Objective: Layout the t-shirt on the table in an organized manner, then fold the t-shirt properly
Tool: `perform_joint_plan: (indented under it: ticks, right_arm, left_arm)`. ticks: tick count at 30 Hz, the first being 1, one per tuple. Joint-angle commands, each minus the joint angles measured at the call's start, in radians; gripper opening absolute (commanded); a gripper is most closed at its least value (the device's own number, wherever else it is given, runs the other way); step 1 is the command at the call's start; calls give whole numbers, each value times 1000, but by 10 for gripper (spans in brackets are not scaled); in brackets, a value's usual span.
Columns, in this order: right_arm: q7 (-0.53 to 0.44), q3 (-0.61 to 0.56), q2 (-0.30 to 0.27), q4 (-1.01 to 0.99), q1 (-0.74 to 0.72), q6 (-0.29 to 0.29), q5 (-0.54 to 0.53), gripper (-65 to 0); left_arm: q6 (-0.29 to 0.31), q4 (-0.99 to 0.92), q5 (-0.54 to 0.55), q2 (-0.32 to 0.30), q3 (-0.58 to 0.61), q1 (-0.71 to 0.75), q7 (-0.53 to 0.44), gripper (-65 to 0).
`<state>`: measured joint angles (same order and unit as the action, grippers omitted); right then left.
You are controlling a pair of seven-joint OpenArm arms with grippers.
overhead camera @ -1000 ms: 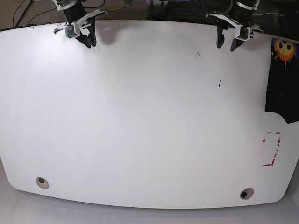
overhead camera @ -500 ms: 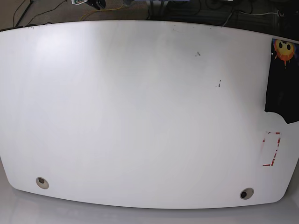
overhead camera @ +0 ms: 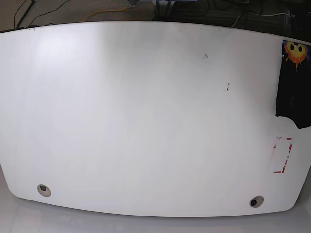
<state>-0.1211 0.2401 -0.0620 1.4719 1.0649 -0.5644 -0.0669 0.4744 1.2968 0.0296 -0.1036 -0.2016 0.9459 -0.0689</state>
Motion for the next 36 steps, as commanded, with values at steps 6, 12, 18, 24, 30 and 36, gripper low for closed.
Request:
perform_joint_plan:
  ticks: [6, 12, 18, 24, 30, 36]
  right_arm:
    - [-22, -52, -60, -320, -183, 4, -7, -577]
    - [-22, -89, -92, -604, -368, 4, -7, -577]
    - [-22, -89, -94, -781, -503, 4, -7, -577]
    - [-22, -91, -94, -868, -593, 5, -6, -572]
    - [-22, -91, -94, -997, -699, 8, 66, -572]
    - [-22, -89, -88, -1091, -777, 76, 184, -571]
  left_arm:
    - [10, -224, -7, -15, 15, -143, 7, -404]
    - [10, -458, -7, -23, 34, -301, 22, -404]
    - [10, -665, -6, -46, 35, -433, 30, -404]
    - [5, -823, -6, -52, 35, -548, 30, -404]
    - [-98, -914, -6, -52, 35, -626, 28, -404]
    - [-164, -966, -6, -49, 37, -678, 30, -404]
